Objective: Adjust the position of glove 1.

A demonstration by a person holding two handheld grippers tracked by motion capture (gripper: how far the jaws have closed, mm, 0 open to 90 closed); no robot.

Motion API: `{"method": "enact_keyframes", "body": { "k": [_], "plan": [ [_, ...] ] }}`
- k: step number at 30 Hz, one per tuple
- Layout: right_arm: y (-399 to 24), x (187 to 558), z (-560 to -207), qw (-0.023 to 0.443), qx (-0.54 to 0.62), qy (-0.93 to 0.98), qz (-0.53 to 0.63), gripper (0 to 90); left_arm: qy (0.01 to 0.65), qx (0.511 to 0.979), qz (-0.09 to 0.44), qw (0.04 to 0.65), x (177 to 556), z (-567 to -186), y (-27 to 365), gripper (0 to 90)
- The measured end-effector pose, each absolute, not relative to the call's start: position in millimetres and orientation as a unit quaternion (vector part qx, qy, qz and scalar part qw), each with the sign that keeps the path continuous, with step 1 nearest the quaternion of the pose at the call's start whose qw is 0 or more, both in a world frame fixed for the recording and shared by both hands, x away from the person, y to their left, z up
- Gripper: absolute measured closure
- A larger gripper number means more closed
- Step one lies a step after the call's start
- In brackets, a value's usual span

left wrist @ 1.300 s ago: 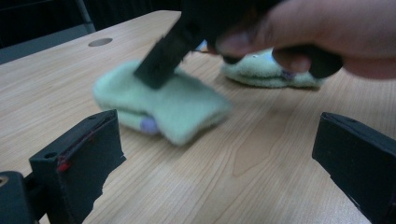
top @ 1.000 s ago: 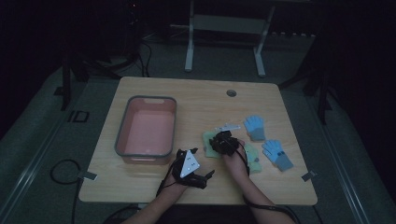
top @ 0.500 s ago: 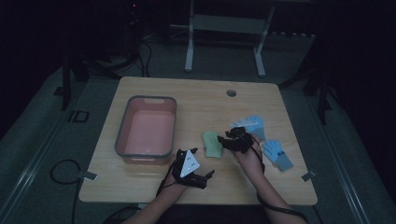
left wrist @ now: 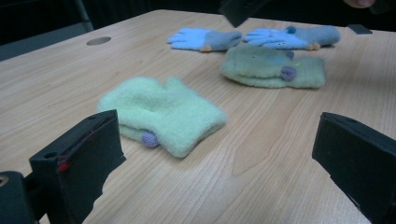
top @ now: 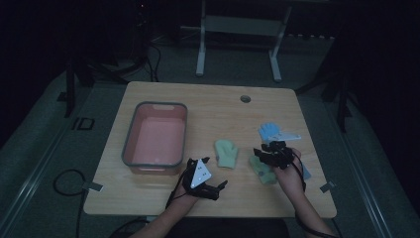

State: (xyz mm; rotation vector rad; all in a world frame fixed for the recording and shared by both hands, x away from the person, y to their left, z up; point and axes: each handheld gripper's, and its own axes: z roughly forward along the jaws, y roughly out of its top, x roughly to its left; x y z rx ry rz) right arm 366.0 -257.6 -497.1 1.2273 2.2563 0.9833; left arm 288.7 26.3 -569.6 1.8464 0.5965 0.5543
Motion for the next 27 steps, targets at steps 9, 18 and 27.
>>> {"method": "enact_keyframes", "body": {
  "k": [9,18,27],
  "plan": [
    [-279,352,-528,0.176,0.46,0.807,0.325,59.2,0.25,0.774,0.233,0.533,289,-570,26,1.8],
    [-279,343,-545,0.189,0.461,0.812,0.304,74.9,0.25,0.775,0.235,0.532,288,-570,26,1.8],
    [-275,343,-521,0.195,0.488,0.784,0.329,86.4,0.25,0.775,0.234,0.532,288,-570,26,1.8]
  ]
}}
